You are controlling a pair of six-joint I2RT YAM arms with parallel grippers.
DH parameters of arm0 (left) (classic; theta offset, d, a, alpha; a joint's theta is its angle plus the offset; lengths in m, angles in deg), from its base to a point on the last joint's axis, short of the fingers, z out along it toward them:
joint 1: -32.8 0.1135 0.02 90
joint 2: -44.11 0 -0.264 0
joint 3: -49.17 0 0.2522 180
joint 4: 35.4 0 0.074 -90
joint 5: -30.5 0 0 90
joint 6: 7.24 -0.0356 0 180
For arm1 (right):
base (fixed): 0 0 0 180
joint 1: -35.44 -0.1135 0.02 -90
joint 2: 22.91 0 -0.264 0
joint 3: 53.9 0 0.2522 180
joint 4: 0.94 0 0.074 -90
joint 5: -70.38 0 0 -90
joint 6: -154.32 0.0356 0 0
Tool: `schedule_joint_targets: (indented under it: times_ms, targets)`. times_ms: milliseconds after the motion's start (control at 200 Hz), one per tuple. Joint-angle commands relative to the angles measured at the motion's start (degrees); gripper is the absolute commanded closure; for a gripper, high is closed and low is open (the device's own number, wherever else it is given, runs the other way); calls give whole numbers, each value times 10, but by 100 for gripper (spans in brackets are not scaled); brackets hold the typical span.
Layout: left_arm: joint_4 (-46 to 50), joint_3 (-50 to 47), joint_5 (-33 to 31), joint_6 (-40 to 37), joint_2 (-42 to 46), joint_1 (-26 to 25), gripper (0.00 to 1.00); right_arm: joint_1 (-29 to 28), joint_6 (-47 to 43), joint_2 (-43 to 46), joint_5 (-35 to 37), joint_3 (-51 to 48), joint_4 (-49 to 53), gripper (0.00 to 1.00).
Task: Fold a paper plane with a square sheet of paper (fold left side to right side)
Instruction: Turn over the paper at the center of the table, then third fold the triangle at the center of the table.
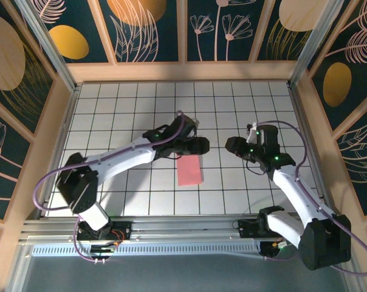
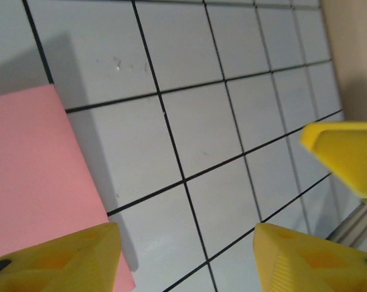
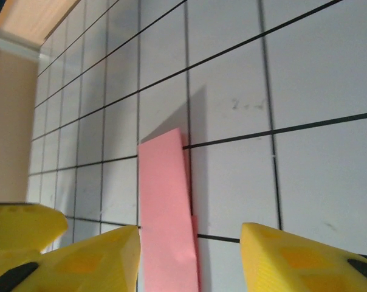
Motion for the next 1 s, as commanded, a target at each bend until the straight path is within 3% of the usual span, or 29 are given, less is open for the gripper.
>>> schedule_joint_targets:
  times_ms: [0,155,315,475,616,996]
  targets:
    - [-131,-74,14,32,60,21,41,-27,45,-23,-54,-16,-64,57]
    - [-202,-175,-30,55,141,46,38,-80,75,-81,-48,-19,-107,68]
    - [-270,-267,-78,78,217,66,24,-133,106,-151,-38,-15,-157,78]
    - [-283,-319,-127,72,266,70,14,-166,125,-219,-27,-9,-204,90]
    - [-284,-353,-154,67,299,69,14,-175,121,-270,-16,5,-214,100]
    - [-270,-387,-166,66,313,69,14,-187,113,-349,-12,19,-234,100]
